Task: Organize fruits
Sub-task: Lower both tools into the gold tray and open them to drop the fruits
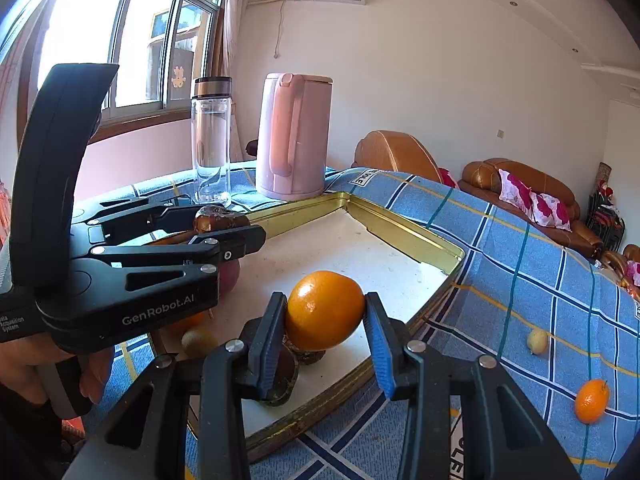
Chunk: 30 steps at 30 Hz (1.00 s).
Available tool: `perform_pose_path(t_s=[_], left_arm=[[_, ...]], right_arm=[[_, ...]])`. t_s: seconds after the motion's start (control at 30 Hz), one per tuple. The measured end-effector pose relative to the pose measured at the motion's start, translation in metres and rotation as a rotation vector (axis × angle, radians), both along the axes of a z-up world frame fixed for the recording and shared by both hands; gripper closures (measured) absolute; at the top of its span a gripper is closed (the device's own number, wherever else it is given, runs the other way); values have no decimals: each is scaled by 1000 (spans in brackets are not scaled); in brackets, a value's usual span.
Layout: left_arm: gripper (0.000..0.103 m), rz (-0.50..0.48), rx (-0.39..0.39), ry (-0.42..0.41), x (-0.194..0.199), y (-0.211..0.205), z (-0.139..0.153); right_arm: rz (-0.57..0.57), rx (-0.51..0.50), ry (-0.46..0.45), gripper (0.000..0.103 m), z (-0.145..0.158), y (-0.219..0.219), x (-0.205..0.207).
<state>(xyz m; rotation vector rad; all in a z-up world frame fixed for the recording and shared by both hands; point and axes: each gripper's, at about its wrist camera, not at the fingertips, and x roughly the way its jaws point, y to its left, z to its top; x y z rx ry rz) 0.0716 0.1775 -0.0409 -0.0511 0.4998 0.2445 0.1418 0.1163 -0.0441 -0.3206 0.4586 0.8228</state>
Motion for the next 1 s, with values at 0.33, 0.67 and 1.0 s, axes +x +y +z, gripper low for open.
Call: perform_pose_path(t_s=[0.33,0.67,1.0], left_arm=[[59,-16,4,41,4,1,-4],[59,-48,4,89,8,0,-7],[58,-40,12,89,6,0,-7]], right_arm=[[4,-31,65,62,-6,6,9],[15,-75,95,62,-12,11,10],[38,-77,102,62,-13,12,8]])
